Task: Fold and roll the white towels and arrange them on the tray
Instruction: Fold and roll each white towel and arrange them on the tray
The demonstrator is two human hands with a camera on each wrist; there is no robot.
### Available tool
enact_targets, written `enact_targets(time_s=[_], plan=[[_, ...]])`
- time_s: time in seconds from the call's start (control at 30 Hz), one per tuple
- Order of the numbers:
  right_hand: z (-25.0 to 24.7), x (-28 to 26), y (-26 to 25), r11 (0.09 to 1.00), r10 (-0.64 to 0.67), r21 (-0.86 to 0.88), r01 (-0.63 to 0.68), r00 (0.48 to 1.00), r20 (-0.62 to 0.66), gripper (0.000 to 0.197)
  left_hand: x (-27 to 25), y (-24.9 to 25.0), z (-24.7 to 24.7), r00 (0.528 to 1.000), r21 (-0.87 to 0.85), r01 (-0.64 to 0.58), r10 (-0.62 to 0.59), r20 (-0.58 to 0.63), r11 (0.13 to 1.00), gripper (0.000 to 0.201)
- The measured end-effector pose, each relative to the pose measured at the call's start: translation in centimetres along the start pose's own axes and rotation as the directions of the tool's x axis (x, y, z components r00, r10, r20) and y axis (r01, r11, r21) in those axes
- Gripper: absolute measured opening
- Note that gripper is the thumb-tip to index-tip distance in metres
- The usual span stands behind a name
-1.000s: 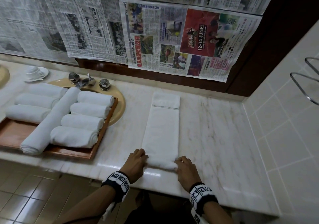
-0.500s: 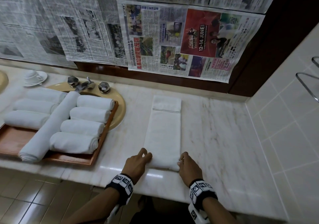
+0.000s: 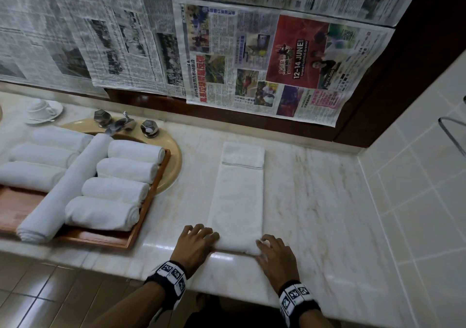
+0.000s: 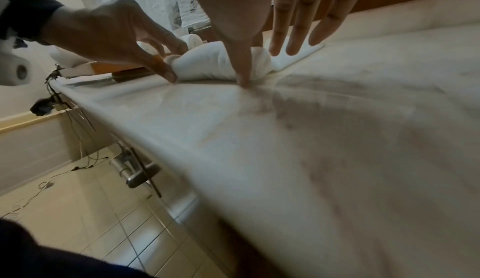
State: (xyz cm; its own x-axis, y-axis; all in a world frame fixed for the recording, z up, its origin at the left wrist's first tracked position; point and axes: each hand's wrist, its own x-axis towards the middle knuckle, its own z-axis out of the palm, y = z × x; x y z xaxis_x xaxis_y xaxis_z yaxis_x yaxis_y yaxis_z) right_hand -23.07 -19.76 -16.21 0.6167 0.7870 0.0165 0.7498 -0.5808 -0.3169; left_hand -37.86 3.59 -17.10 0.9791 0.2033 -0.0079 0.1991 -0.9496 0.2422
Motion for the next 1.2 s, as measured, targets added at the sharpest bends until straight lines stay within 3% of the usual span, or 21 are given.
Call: enact_targets(time_s=[0.2,0.37,0.53,0.67,0.77,0.93,1.07,1.13,1.2], plan=[[0.7,1.4,0.5,0.991,0.059,0.122,-0.06,0.998,0.008,0.035,0.7,0.0,-0.4,0.999,-0.041,-0.02,0.019,-0.045,0.999,0.03],[1.1,0.4,0.6,0.968,0.05,0.242,-0.064,0.997,0.066,0.029,-0.1,0.4,0.2,1.0,-0.277,0.005,-0.011,-0.018,0.961,0.037],[1.1,-1.0,0.2,0.939,0.079,0.318,-0.13,0.983,0.168,0.027,-1.2,0.1,0.5,0.991,-0.467,0.123,-0.085,0.102,0.876,0.028],[0.7,-1.5,-0.3,0.91,0.125,0.37,-0.185,0.976,0.18,0.045,-1.4,0.3,0.3,0.964,-0.499,0.259,-0.188,0.189,0.827,0.023],[0.0,-1.3,-0.5,0.868,0.208,0.404,-0.289,0.95,0.233,0.022,-1.1,0.4,0.1,0.945,-0.542,0.327,-0.254,0.206,0.775,0.02],[-0.1,-0.4,-0.3,0.799,0.315,0.449,-0.399,0.915,0.252,0.012,-0.4,1.2,-0.9,0.904,-0.652,0.406,-0.385,0.185,0.64,0.023],[-0.1,0.7,-0.7,0.785,0.397,0.423,-0.453,0.892,0.218,0.001,0.2,1.3,-1.0,0.895,-0.622,0.384,-0.44,0.071,0.682,0.019],[0.2,1.1,-0.9,0.794,0.41,0.415,-0.444,0.895,0.174,0.005,0.5,1.3,-1.0,0.896,-0.574,0.387,-0.442,0.049,0.721,0.005],[0.6,1.2,-1.3,0.799,0.415,0.428,-0.423,0.902,0.118,0.012,0.3,1.3,-0.9,0.912,-0.568,0.344,-0.41,0.013,0.748,0.009]])
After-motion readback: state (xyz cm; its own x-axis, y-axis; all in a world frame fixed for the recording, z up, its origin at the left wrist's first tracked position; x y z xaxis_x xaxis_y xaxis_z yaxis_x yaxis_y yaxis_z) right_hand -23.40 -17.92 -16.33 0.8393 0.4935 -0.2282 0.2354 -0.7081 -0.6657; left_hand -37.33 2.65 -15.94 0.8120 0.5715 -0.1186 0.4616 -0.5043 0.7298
